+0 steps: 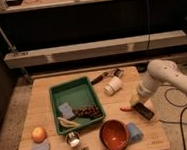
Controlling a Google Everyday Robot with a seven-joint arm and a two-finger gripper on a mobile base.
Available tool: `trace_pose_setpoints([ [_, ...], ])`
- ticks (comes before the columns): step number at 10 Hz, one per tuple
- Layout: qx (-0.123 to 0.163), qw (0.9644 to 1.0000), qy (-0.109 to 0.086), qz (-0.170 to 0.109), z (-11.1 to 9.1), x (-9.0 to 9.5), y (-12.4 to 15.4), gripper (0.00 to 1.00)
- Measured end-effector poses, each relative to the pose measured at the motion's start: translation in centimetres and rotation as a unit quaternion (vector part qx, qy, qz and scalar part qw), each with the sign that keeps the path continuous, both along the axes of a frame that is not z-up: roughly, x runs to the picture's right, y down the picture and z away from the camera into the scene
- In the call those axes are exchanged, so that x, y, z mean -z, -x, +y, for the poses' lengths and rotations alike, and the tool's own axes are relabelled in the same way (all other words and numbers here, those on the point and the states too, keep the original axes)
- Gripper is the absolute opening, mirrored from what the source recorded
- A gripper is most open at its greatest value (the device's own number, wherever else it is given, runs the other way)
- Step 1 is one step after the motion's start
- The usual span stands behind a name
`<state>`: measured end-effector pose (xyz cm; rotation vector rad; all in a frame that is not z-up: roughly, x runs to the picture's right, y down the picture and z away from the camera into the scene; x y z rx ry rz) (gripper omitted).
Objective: Place eraser in metal cup
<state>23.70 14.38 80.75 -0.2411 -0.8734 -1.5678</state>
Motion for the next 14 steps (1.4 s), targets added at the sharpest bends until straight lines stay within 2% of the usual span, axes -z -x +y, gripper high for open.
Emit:
trace_pose_setpoints([
  [1,0.007,0.9999,-0.001,0.009,-2.7,0.6,-0.4,0.00],
  [2,0.008,0.9999,0.000,0.012,-3.6,0.9,-0.5,0.00],
  [3,0.010,0.9999,0.001,0.004,-8.6,3.4,0.8,0.00],
  [4,0.005,0.9998,0.007,-0.016,-11.4,5.6,2.6,0.00],
  [5,0.002,0.9995,0.011,-0.029,-12.4,6.6,3.7,0.00],
  [6,0.003,0.9982,0.015,-0.058,-13.5,8.1,6.8,0.00],
  [8,0.011,0.9956,0.019,-0.092,-14.1,10.2,11.4,0.00],
  [10,0.022,0.9928,0.021,-0.116,-13.7,11.7,14.4,0.00],
  [14,0.047,0.9865,0.026,-0.155,-12.2,13.3,18.2,0.00],
])
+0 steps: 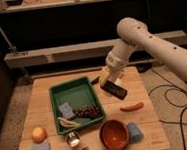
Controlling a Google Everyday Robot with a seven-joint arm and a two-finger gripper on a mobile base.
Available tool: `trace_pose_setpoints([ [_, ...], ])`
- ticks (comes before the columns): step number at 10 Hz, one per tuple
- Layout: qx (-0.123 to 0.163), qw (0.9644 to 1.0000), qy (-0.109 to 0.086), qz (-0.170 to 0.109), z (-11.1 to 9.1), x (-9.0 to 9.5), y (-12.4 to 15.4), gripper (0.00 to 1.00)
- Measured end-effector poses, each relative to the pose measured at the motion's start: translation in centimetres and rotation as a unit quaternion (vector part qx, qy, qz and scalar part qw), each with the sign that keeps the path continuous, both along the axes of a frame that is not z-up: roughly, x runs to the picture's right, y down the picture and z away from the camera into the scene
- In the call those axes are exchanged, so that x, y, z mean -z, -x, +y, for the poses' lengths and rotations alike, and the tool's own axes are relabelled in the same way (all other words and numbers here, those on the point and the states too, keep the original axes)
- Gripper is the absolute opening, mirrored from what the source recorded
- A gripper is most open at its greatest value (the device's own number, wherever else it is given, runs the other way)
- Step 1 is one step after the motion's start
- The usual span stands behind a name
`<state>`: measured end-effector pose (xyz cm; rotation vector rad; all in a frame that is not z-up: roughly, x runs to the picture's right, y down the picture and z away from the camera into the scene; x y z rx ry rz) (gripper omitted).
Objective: Place eraser in metal cup
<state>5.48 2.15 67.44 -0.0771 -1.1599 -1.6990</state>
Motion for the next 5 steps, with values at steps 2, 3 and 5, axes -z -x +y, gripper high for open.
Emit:
trace_pose_setpoints([
  [2,0.016,0.9995,0.005,-0.028,1.1,0.6,2.5,0.00],
  [3,0.025,0.9986,0.008,-0.046,1.6,0.8,4.7,0.00],
  [5,0.034,0.9961,0.010,-0.080,2.0,1.2,9.3,0.00],
])
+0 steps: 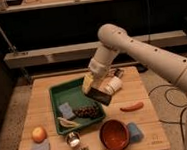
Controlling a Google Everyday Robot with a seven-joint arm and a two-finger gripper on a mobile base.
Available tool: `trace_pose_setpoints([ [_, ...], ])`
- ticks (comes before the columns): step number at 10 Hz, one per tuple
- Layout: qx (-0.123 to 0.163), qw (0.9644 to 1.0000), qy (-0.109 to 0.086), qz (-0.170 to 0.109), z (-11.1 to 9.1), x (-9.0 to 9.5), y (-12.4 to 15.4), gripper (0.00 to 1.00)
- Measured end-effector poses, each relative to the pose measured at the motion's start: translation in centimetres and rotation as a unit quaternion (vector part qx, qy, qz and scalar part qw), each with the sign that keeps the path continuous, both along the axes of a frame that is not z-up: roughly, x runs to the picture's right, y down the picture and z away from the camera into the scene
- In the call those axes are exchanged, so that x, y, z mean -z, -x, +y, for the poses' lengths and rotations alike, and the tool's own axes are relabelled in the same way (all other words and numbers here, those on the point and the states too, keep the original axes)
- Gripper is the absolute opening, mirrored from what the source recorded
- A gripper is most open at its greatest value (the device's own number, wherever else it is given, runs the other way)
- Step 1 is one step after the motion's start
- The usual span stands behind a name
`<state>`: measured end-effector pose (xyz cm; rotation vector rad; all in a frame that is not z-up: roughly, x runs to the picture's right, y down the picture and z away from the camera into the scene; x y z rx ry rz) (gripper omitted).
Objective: Place eraser in metal cup
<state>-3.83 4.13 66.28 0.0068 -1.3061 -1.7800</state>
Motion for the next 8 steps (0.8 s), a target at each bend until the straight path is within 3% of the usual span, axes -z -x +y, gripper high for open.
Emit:
trace_pose_setpoints([
  [4,0.023,0.9973,-0.004,-0.069,-0.1,1.8,9.9,0.00],
  [5,0.028,0.9965,-0.007,-0.078,-0.2,2.1,11.2,0.00],
  [8,0.029,0.9965,-0.007,-0.078,-0.2,2.1,11.3,0.00],
])
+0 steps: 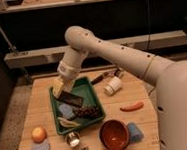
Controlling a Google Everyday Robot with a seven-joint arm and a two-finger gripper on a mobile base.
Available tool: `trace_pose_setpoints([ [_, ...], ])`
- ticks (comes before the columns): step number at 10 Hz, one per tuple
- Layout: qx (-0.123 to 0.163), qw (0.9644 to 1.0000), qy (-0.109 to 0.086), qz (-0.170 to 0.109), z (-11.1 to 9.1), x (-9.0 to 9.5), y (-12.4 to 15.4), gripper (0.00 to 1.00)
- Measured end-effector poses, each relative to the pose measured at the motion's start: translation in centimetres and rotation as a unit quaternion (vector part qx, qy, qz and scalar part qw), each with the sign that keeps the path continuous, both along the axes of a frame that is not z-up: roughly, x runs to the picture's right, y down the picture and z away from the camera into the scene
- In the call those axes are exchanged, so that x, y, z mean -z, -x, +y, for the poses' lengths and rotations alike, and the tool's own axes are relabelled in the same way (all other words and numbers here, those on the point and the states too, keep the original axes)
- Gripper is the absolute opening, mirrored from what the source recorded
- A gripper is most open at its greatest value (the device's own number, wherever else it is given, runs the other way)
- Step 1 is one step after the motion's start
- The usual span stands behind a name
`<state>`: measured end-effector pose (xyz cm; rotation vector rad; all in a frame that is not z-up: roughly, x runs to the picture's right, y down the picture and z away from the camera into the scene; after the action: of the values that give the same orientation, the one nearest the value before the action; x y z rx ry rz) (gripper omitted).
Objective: Place eraser in metal cup
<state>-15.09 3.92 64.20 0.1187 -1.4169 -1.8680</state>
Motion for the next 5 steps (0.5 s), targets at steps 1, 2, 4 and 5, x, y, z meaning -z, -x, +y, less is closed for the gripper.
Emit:
trace_pose_setpoints([
  [1,-0.001,1.0000,0.000,0.001,0.0,-0.1,-0.1,0.00],
  [2,-0.006,1.0000,0.004,-0.004,0.3,-0.3,-0.4,0.00],
  [4,-0.012,0.9994,0.013,-0.030,2.5,-0.5,-0.2,0.00],
  [5,-0.011,0.9991,0.016,-0.037,3.8,-0.2,0.4,0.00],
])
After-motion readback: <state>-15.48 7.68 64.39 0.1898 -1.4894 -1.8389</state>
